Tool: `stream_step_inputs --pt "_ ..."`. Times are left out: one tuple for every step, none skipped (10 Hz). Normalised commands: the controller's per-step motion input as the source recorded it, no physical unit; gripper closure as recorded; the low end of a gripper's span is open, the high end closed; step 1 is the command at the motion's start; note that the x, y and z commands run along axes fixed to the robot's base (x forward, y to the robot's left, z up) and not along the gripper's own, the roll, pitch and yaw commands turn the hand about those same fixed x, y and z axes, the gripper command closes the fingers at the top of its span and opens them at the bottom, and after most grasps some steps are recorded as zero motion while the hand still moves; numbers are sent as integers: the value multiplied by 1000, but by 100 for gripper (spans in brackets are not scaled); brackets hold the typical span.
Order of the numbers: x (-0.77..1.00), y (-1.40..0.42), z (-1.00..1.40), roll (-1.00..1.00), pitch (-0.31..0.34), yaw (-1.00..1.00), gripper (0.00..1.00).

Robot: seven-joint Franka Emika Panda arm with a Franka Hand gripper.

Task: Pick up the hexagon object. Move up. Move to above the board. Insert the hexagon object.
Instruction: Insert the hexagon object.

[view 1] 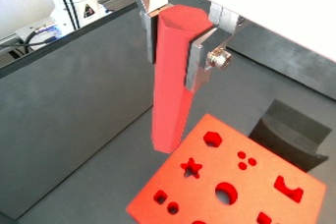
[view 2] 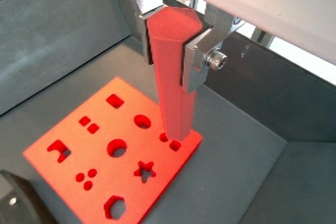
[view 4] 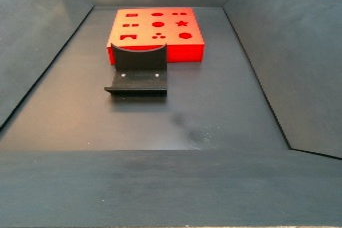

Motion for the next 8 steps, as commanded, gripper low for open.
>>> stream_step_inputs --pt "0 0 0 0 0 11 100" --pt "60 189 -186 29 0 137 100" --pt "0 403 -289 43 0 0 100" --pt "0 520 -337 14 0 0 100" --pt "23 531 -360 0 0 0 100" --pt "111 491 -369 0 0 0 100" --pt "326 411 -360 0 0 0 100" --pt "451 440 -371 0 0 0 100"
